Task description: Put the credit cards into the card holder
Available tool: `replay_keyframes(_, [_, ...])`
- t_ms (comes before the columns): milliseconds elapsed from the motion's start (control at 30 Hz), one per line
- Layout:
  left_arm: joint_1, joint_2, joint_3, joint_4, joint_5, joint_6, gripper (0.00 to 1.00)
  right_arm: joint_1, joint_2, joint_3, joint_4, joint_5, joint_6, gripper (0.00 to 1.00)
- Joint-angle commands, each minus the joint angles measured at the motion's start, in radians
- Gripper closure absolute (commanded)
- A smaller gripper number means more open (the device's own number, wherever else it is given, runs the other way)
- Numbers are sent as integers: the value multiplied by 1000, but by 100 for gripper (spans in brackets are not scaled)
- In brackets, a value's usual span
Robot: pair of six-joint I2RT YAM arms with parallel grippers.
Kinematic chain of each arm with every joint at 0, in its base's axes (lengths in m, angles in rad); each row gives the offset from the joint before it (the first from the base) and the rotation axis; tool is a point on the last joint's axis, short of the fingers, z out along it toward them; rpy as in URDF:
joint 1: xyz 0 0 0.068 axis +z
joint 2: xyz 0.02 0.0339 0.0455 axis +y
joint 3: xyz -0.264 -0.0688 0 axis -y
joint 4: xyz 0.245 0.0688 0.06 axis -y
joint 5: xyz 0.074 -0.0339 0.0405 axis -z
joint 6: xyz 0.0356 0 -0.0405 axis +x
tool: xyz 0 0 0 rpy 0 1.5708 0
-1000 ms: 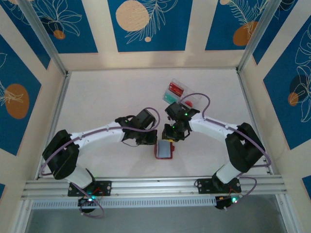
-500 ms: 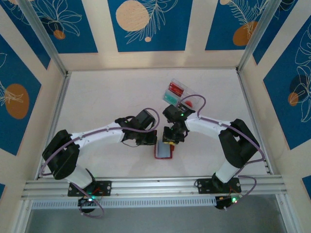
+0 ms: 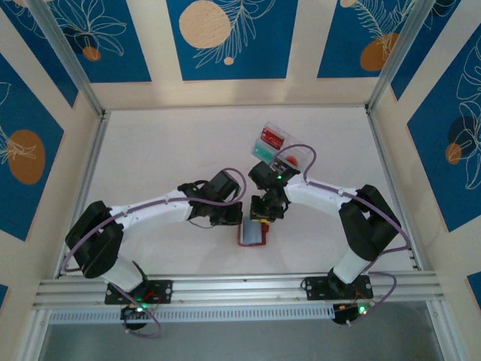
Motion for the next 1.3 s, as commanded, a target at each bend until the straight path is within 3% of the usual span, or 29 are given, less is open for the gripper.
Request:
replay_keyframes(0, [9,-17,-15,-1,21,-7,100,14,-21,33,-48,31,-13,73])
replay_keyframes(333, [8,-18,-20,4,27,-10,100,40,-19,67,-93,107,-6,70])
replay_keyframes(600, [9,-24,-21,5,26,-13,100,40,1,58,-40,36,-20,71])
replay_keyframes(1267, [9,-28,-28,12,26,-15,100,32,45,40,-23,11,-27,78])
